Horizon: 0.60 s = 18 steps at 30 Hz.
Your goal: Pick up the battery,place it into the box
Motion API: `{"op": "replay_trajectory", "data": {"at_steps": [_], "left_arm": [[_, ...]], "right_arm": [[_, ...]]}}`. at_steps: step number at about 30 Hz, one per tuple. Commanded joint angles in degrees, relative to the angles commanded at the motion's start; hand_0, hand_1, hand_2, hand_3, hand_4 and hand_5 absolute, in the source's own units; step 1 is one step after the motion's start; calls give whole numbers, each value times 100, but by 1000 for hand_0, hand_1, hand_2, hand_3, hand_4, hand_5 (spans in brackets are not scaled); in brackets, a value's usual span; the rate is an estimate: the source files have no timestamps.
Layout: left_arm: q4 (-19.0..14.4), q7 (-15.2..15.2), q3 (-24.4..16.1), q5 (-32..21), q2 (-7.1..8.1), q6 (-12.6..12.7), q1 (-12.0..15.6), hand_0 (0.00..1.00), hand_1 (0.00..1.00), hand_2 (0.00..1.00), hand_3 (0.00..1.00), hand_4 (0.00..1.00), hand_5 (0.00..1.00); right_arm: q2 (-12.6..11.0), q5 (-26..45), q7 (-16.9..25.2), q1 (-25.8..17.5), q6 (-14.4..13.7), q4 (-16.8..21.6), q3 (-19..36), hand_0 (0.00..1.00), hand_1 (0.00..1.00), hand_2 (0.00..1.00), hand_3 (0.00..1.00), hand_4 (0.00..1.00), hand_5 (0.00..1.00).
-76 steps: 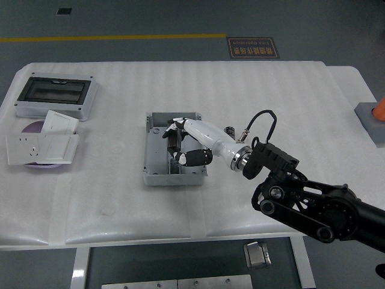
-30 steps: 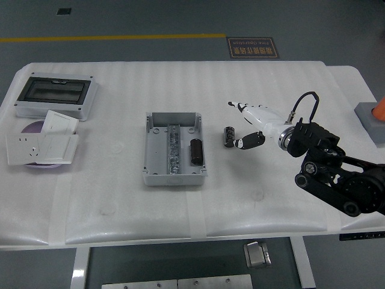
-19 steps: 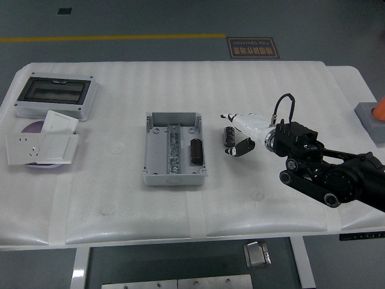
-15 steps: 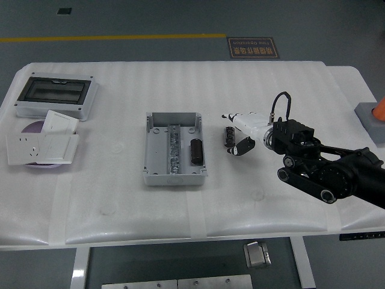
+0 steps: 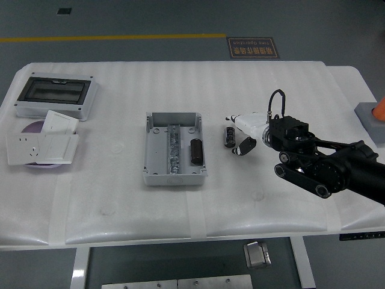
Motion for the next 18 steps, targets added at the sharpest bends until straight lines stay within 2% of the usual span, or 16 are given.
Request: {"op": "replay_trajectory", "data": {"at_steps": [1, 6, 7, 18], "left_arm": [[0, 0, -4, 3, -1, 0, -1, 639, 629, 541, 587, 521, 126], [0, 3, 5, -16, -3, -4, 0, 639, 629, 541, 587, 521, 126], [0, 2, 9, -19, -4, -3, -1, 639, 629, 541, 587, 522, 126], [4, -25, 33, -48, -9, 6, -16, 639, 628, 541, 587, 524, 126]], "right_arm": [[7, 15, 2, 2, -7, 0, -4, 914, 743, 756, 817, 779, 294], [27, 56, 19, 3, -43, -24, -34, 914, 743, 756, 817, 779, 294], [27, 62, 24, 0, -52, -32, -43, 867, 684, 644, 677, 590, 215], [-28, 36, 80, -67, -206, 8, 8, 860, 674, 631, 667, 580, 229]]}}
